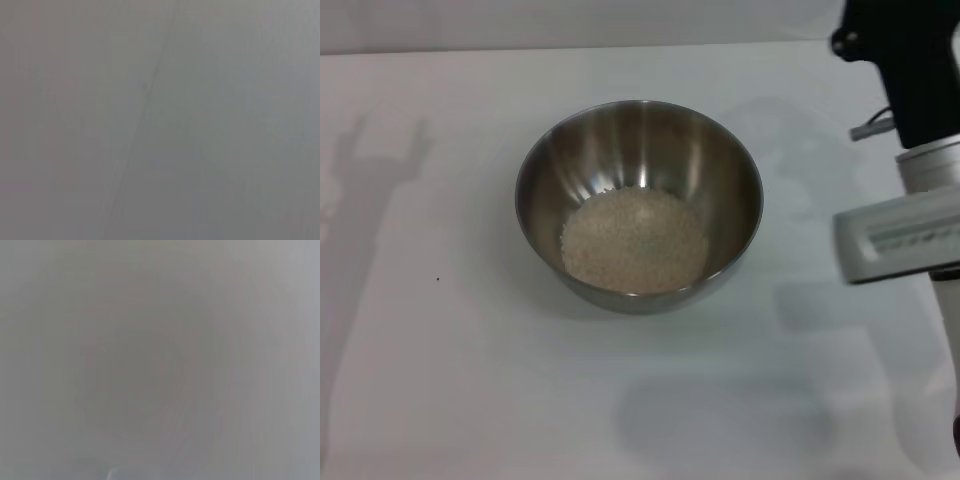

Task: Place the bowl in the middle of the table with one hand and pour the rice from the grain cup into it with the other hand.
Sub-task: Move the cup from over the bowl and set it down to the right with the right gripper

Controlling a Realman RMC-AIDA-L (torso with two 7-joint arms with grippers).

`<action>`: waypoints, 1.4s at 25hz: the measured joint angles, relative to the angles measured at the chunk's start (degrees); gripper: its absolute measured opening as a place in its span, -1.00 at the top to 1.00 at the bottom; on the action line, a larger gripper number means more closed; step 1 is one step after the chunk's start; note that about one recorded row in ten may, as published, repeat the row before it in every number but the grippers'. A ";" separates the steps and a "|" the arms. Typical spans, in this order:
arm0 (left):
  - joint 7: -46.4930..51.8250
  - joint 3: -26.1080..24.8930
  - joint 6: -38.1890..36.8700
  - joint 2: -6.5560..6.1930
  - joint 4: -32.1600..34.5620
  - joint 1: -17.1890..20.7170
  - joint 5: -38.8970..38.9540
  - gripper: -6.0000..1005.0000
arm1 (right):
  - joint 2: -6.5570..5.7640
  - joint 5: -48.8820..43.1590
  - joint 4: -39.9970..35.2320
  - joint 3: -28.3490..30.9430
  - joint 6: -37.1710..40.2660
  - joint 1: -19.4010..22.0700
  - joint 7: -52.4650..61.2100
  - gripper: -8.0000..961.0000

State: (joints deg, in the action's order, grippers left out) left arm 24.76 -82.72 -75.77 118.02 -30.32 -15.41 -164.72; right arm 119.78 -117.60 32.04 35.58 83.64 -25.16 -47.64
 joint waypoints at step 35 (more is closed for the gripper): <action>-0.06 -0.06 -0.60 -0.07 0.13 0.22 -0.25 -0.72 | -0.47 15.03 -1.36 4.23 -36.65 -3.17 24.64 0.96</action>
State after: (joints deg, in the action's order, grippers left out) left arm 24.70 -82.79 -76.37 117.95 -30.19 -15.19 -164.97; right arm 119.31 -102.57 30.68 39.81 46.99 -28.33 -23.00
